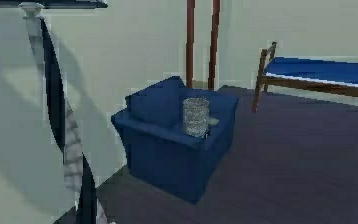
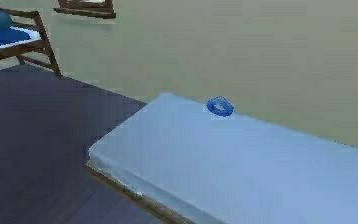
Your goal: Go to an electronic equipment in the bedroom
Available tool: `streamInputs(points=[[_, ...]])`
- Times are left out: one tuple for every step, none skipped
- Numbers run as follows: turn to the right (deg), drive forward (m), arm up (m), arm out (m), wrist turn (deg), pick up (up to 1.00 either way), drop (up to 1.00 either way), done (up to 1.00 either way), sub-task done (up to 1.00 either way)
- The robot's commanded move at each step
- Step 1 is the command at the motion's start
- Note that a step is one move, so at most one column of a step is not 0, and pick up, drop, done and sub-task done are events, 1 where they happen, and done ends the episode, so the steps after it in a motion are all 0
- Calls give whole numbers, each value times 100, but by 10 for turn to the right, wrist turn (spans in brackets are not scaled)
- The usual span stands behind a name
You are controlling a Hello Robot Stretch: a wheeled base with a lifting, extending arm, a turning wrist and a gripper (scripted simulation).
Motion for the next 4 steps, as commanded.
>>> streamInputs(points=[[240, 0, 0, 0, 0, 0, 0, 0, 0], [0, 100, 0, 0, 0, 0, 0, 0, 0], [30, 0, 0, 0, 0, 0, 0, 0, 0], [30, 0, 0, 0, 0, 0, 0, 0, 0]])
